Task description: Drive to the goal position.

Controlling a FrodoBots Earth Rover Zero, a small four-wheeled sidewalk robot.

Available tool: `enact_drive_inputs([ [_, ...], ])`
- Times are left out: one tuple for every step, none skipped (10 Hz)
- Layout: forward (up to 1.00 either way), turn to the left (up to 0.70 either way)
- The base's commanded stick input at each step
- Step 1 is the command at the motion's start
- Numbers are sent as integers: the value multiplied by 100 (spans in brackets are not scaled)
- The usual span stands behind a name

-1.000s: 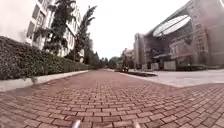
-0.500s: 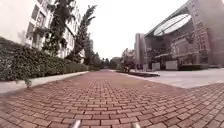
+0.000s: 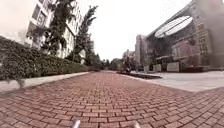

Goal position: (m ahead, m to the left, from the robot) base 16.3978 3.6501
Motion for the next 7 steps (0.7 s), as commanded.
enact_drive_inputs([
  [70, 0],
  [70, 0],
  [70, 0],
  [70, 0],
  [70, 0],
  [70, 0],
  [70, 0],
])
